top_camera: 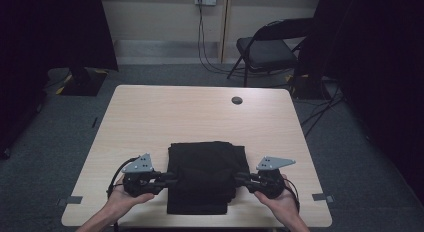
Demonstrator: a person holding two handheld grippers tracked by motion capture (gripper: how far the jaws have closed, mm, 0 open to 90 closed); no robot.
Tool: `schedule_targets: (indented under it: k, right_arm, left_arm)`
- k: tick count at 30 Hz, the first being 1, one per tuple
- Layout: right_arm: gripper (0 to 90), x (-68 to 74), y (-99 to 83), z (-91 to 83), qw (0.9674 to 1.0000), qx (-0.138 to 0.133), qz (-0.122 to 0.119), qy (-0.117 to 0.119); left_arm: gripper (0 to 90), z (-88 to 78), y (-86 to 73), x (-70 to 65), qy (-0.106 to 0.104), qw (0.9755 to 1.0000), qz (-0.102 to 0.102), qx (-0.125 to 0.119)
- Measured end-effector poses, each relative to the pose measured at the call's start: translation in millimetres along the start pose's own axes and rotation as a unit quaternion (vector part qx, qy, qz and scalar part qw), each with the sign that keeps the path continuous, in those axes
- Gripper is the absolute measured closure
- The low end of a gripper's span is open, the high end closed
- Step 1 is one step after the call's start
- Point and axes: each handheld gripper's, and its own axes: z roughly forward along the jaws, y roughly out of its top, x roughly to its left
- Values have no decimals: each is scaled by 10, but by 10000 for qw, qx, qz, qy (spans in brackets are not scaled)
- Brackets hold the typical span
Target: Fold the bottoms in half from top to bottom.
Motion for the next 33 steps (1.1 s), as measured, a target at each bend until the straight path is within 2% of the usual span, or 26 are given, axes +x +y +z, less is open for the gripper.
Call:
schedule_targets:
  k: [2, 4, 6, 7, 9, 11, 12, 13, 16, 18, 20, 24, 25, 27, 30, 32, 33]
  right_arm:
    - [607, 1, 19, -56, 10000, -61, 17, -10]
    - [542, 2, 98, -153, 9994, -328, 65, 22]
    - [522, 16, 174, -217, 9984, -543, 48, 111]
    - [525, 26, 216, -228, 9982, -595, 8, 44]
    - [537, 36, 281, -168, 9987, -509, -30, 22]
    - [553, 80, 296, -16, 9992, -357, -91, 119]
    - [561, 117, 287, 83, 9994, -232, -135, 218]
    - [552, 171, 266, 219, 9994, -47, -227, 266]
    - [532, 267, 187, 495, 9979, 394, -402, 327]
    - [506, 286, 119, 634, 9968, 635, -377, 315]
    - [506, 288, 41, 725, 9956, 807, -427, 229]
    - [507, 328, -61, 790, 9942, 813, -702, 16]
    - [506, 346, -79, 808, 9937, 781, -804, -46]
    - [506, 368, -115, 827, 9939, 679, -855, -122]
    - [499, 379, -101, 813, 9946, 711, -749, -146]
    - [438, 379, -67, 796, 9955, 766, -563, -45]
    - [414, 390, -47, 792, 9957, 791, -491, -5]
  left_arm:
    - [612, -49, 71, -1, -79, 9998, -21, -185]
    - [589, -87, 136, 5, 1, 9995, 25, -321]
    - [565, -81, 182, 30, -14, 9991, -31, -422]
    - [564, -46, 205, 50, 70, 9991, -36, -408]
    - [567, 34, 222, 93, 150, 9992, -149, -348]
    - [541, 163, 217, 123, 191, 9995, -217, -148]
    - [531, 255, 193, 130, 168, 9996, -214, 52]
    - [515, 309, 171, 130, 182, 9996, -196, 133]
    - [483, 497, 51, 111, 75, 9985, -151, 522]
    - [470, 604, -44, 80, 113, 9968, -103, 788]
    - [470, 674, -89, 53, 143, 9957, -15, 912]
    - [459, 757, -138, 58, 203, 9947, 106, 998]
    - [460, 773, -147, 66, 209, 9946, 32, 1014]
    - [460, 783, -147, 72, 204, 9945, -14, 1028]
    - [456, 765, -115, 80, 193, 9939, -88, 1079]
    - [439, 770, -56, 123, 135, 9930, -58, 1168]
    - [435, 772, -25, 149, 134, 9932, -143, 1151]
